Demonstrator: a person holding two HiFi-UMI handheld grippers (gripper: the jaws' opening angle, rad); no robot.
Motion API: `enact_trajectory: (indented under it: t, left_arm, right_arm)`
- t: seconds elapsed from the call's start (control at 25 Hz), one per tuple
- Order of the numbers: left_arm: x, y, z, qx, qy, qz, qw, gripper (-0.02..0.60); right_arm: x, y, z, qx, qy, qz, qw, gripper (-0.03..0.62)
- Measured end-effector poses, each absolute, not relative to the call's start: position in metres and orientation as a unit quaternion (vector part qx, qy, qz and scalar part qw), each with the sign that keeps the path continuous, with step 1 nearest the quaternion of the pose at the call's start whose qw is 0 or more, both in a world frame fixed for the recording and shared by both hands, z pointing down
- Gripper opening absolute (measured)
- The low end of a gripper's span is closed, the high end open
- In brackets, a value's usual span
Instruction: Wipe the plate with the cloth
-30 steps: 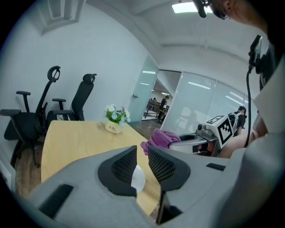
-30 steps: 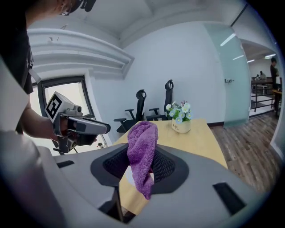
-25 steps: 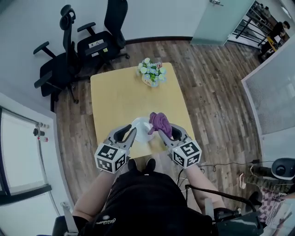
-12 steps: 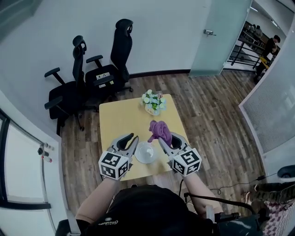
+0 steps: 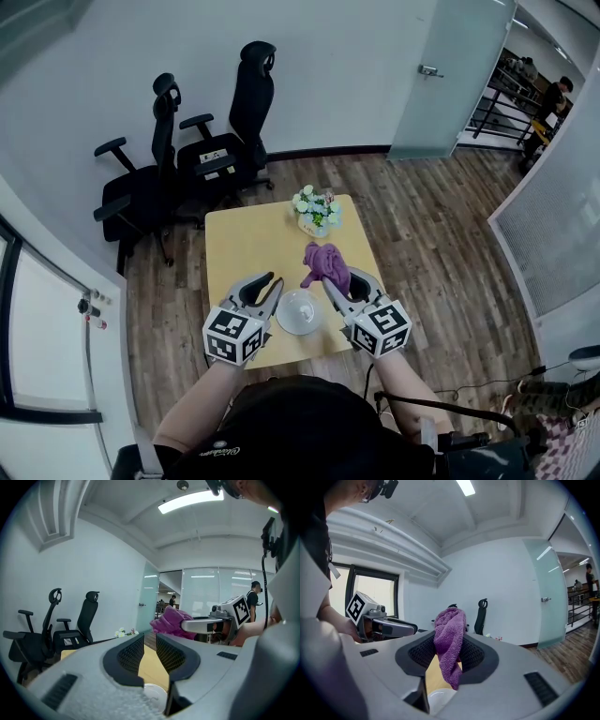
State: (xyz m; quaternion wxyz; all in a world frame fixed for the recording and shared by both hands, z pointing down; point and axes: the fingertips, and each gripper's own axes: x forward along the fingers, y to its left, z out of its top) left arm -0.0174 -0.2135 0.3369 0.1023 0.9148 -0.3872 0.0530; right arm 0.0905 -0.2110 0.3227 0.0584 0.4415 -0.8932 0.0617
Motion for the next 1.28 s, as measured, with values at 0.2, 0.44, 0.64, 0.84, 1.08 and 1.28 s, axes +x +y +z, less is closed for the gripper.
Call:
enact_trajectory:
  t: [0.2,0.44,0.64,0.84,1.08,1.28]
  left_arm:
    - [-0.016,-0.211,0.341,0.915,-0.386,0.055,0.107,0.080]
    - [-0.014,-0.211,0.344,0.915,-0.385,0.058,0.110,0.080]
    - [-0.013,-0.211,0.346,0.913,-0.387,0.063,0.116,0.080]
    - [-0.015,-0.215,0.348,0.910,-0.392,0.062,0.122,0.080]
    - [-0.011,-0.214,0.351,0.910,-0.389,0.065,0.128,0.080]
    - [-0.010,-0.215,0.354,0.909,-0.389,0.068,0.130,0.080]
  right_arm:
    - [0.091,-0.210,0.323,0.440,-0.894,0.065,0.057,0.129]
    - [0.090,-0.211,0.324,0.439,-0.894,0.067,0.056,0.129]
    - [0.091,-0.212,0.325,0.435,-0.896,0.072,0.054,0.129]
    - [0.090,-0.213,0.328,0.431,-0.897,0.077,0.056,0.129]
    - [0.090,-0.213,0.330,0.430,-0.898,0.082,0.058,0.129]
    - [0.091,-0.215,0.333,0.428,-0.898,0.084,0.059,0.129]
